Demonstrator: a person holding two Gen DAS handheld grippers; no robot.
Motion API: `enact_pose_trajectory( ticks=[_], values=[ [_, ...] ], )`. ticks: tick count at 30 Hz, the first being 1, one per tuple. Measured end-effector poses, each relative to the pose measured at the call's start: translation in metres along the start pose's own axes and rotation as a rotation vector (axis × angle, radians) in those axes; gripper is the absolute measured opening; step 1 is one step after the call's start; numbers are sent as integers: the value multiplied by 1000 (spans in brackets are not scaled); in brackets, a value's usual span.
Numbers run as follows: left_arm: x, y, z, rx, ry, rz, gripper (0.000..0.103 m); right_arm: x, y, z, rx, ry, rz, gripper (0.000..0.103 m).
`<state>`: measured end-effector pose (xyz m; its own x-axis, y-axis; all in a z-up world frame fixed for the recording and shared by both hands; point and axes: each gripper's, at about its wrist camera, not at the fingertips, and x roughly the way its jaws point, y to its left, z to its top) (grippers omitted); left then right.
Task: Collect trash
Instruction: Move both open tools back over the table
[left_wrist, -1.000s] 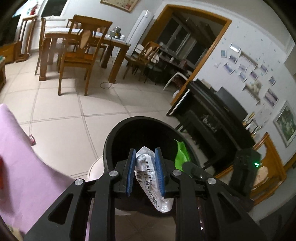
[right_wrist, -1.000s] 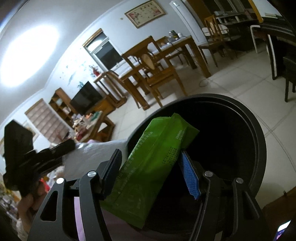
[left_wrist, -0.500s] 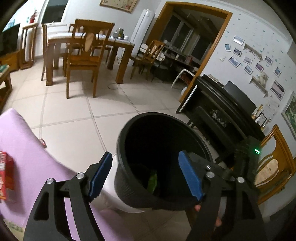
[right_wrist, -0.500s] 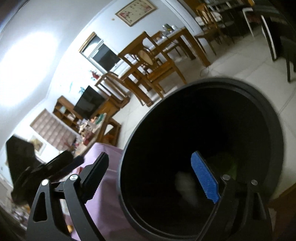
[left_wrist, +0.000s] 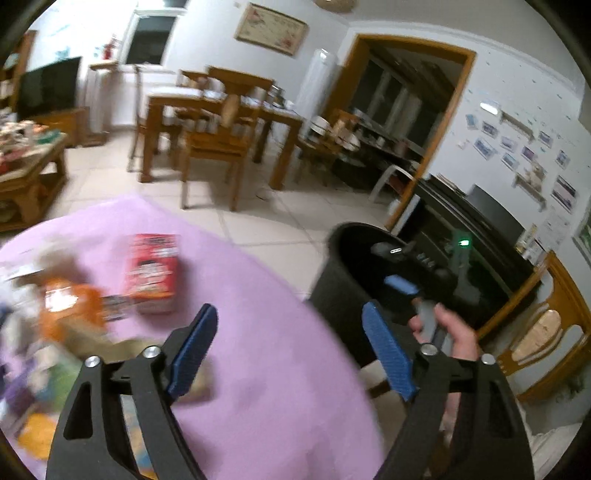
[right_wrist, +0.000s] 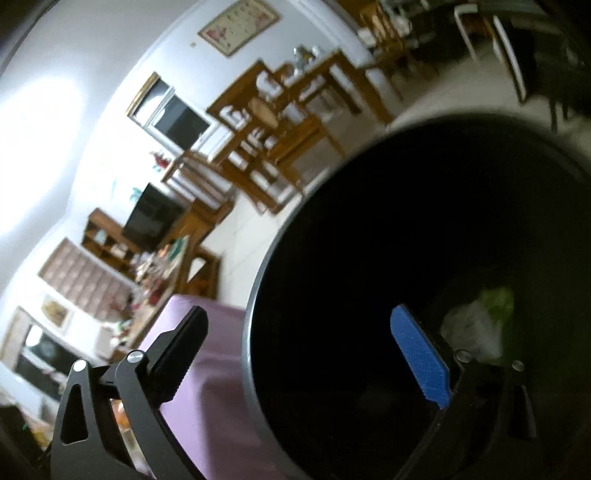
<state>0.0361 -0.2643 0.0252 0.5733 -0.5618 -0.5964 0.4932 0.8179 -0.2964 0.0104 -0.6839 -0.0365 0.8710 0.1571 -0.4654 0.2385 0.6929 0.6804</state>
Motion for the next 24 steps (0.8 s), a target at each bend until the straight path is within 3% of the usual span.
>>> enact_pose_trajectory(
  ticks=[5,12,16,21,24],
  values=[
    [-50,63,-21,-44,-63,137,85,2,8,5,42,-92,2,98],
    [-101,171,-22,-189,-148,343,85,47,32,-28,99,20,52,98],
    [-102,215,-14,-197,-124,439,85,55,68,-32,0,61,43,98],
    [-87,253,-4,-206,-66,485,85,55,120,-51,-219,172,-87,98],
    [-71,269,2,-204,-29,502,85,54,154,-72,-342,193,-92,98]
  ],
)
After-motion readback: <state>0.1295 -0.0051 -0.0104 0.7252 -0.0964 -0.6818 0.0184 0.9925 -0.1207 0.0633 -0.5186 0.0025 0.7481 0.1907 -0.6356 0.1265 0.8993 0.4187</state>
